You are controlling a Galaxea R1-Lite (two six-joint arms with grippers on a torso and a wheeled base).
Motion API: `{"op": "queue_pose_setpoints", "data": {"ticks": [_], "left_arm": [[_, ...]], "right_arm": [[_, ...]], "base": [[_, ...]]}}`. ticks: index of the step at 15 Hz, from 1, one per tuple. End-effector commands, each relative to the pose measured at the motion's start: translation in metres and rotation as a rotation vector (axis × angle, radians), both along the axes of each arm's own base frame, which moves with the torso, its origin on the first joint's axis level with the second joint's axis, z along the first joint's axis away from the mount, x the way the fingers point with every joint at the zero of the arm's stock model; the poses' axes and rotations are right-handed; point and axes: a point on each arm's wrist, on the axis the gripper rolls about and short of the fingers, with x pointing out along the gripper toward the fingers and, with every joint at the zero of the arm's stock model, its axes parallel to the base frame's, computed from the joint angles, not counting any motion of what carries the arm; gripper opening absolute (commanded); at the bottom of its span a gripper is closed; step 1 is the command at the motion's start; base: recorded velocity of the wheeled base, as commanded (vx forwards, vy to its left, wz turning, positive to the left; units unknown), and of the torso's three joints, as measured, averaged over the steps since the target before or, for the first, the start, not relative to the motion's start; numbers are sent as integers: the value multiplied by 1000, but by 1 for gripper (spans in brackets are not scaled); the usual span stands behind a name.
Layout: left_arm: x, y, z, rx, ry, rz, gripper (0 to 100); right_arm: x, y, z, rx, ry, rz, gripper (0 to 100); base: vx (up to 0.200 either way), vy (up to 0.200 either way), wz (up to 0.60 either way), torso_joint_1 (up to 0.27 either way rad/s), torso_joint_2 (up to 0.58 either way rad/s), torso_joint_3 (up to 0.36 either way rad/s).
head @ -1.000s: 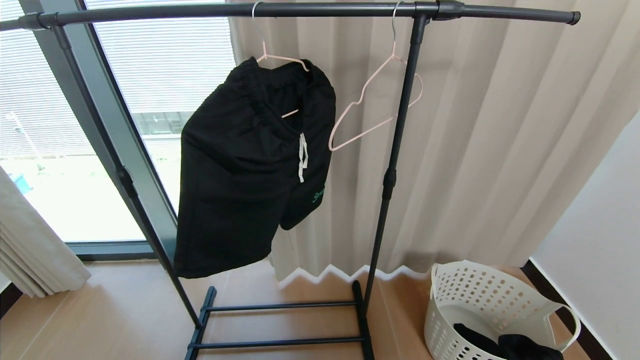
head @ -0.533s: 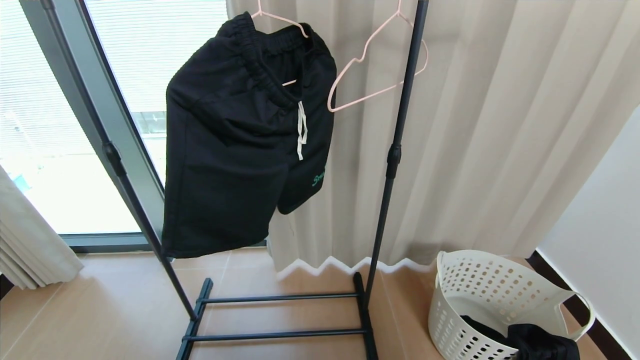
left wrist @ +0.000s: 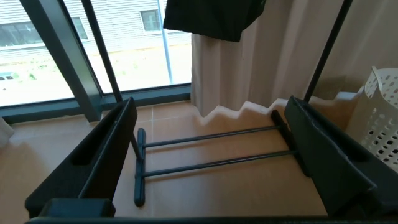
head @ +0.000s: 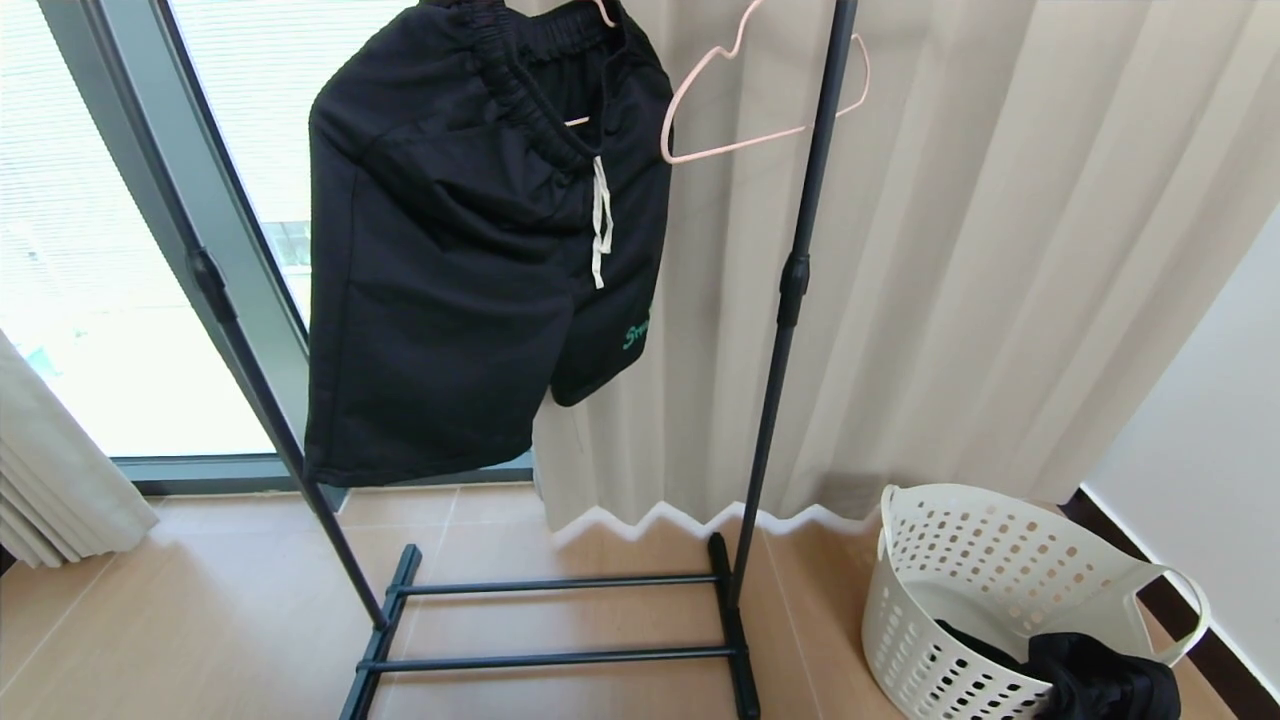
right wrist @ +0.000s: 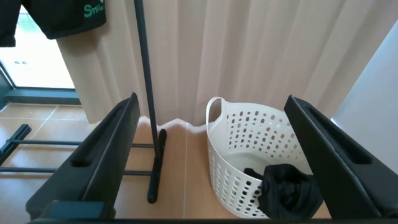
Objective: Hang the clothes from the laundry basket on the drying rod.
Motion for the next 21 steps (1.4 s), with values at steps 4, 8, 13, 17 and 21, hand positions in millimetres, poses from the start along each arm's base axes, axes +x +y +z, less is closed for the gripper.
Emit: {"op": "queue_pose_setpoints", "data": {"ticks": [4, 8, 13, 17, 21], "left_arm": [[0, 0, 0, -1, 2, 0, 100], [0, 0, 0, 2, 1, 0, 100], [0, 0, 0, 2, 1, 0, 100], [0, 0, 0, 0, 3, 0, 100], [0, 0, 0, 0, 3, 0, 100]], "right_arm": [[0, 0, 0, 0, 1, 1, 100], [0, 0, 0, 0, 1, 1, 100], [0, 0, 0, 0, 1, 1, 100], [0, 0, 0, 0, 1, 1, 100], [0, 0, 0, 1, 1, 1, 100]], "base": [[0, 0, 0, 0, 0, 0], [0, 0, -300, 0, 2, 1], [0, 0, -600, 0, 1, 3], [0, -50, 0, 2, 2, 1], [0, -200, 0, 2, 2, 1]]}}
